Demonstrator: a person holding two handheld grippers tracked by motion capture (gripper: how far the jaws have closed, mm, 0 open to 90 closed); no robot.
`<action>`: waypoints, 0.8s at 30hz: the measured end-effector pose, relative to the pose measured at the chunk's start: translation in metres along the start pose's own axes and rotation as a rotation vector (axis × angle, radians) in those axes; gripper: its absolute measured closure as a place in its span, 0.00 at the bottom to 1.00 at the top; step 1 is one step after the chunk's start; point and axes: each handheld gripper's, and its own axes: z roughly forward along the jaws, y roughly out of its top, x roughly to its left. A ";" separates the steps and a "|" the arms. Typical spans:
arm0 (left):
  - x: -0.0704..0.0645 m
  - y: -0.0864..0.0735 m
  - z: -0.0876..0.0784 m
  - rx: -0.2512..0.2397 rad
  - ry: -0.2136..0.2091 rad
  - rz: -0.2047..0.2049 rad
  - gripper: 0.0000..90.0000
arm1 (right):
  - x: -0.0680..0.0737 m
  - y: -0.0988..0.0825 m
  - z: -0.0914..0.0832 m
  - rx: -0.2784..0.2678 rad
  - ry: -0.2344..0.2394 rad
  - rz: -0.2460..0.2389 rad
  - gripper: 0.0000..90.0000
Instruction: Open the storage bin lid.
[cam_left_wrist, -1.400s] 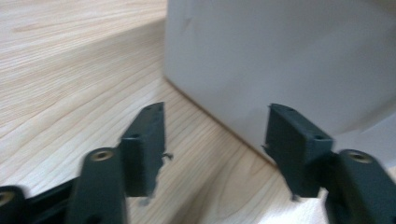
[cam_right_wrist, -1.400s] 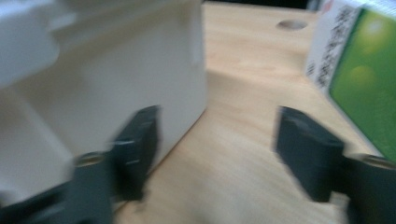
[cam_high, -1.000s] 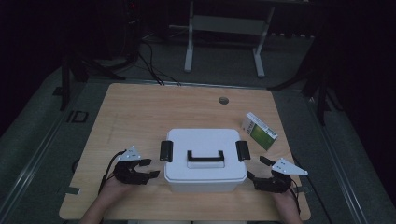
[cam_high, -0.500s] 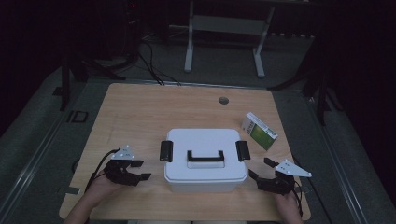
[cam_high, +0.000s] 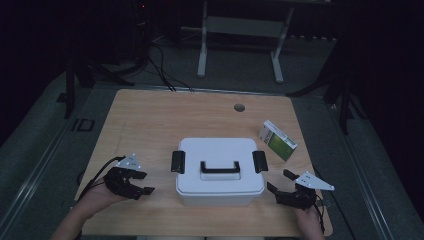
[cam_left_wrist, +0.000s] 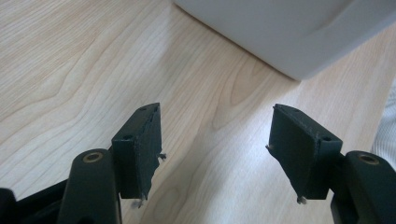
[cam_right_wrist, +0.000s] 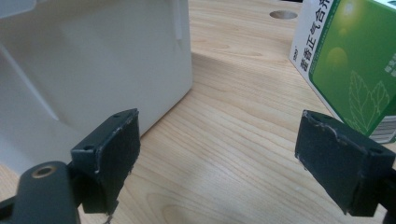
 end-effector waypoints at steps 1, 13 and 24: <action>0.000 0.002 -0.002 0.014 0.004 0.006 0.39 | 0.000 0.000 -0.001 -0.001 0.005 0.010 0.15; -0.011 0.031 -0.033 0.106 0.010 0.092 0.39 | 0.000 -0.002 -0.002 0.009 0.012 0.009 0.15; -0.029 0.073 -0.052 0.166 0.023 0.208 0.39 | 0.000 -0.002 -0.001 0.015 0.012 0.007 0.15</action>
